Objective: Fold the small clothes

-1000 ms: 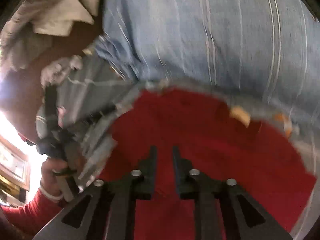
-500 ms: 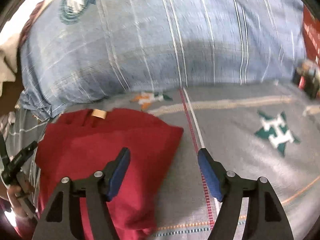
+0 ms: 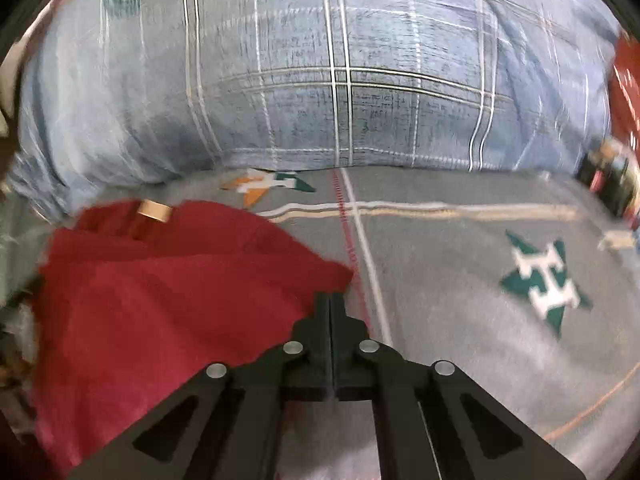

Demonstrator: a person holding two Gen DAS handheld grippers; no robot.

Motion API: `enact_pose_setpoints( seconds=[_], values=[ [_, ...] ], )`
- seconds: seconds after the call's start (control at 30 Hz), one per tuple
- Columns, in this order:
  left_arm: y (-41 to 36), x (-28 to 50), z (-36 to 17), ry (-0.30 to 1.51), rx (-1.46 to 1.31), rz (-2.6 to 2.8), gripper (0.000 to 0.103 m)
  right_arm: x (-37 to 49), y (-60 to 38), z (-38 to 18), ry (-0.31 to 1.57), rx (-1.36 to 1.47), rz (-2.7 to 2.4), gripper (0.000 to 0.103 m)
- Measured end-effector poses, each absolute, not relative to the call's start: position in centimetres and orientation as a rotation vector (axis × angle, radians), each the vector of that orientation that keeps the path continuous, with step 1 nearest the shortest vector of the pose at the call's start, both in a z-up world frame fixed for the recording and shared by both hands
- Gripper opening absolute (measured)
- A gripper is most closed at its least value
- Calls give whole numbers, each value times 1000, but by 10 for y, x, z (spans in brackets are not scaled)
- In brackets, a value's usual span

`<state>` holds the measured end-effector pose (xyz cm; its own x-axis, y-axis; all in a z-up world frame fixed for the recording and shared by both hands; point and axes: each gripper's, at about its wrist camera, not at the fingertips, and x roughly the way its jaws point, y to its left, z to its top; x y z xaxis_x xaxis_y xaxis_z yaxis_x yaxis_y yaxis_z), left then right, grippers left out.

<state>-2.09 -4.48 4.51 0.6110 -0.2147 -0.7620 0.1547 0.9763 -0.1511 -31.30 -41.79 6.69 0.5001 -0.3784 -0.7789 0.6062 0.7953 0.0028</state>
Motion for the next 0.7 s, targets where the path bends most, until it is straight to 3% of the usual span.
enact_pose_setpoints(
  seconds=[0.03,0.07,0.13,0.2,0.23,0.27,0.3,0.43,0.7],
  values=[
    [-45,-21,45,887,-76,-215,91,-320,-414,71,844,318,-594,18],
    [-45,-21,45,887,-77,-216,91,-329,-409,75,831,352,-565,44],
    [-46,-22,44,890,-68,-212,91,-339,-398,77,821,415,-502,72],
    [-47,-23,41,895,-55,-205,91,-341,-382,69,851,431,-456,70],
    [-47,-22,40,898,-51,-203,92,-341,-373,63,880,405,-446,62],
    [-48,-21,37,908,-49,-201,92,-338,-363,55,922,335,-463,40],
    [-48,-20,34,919,-45,-198,92,-334,-355,47,972,234,-520,26],
    [-48,-17,31,932,-56,-194,92,-347,-363,43,938,264,-583,34],
    [-46,-33,35,932,-24,-170,92,-348,-313,78,866,186,-564,35]
  ],
)
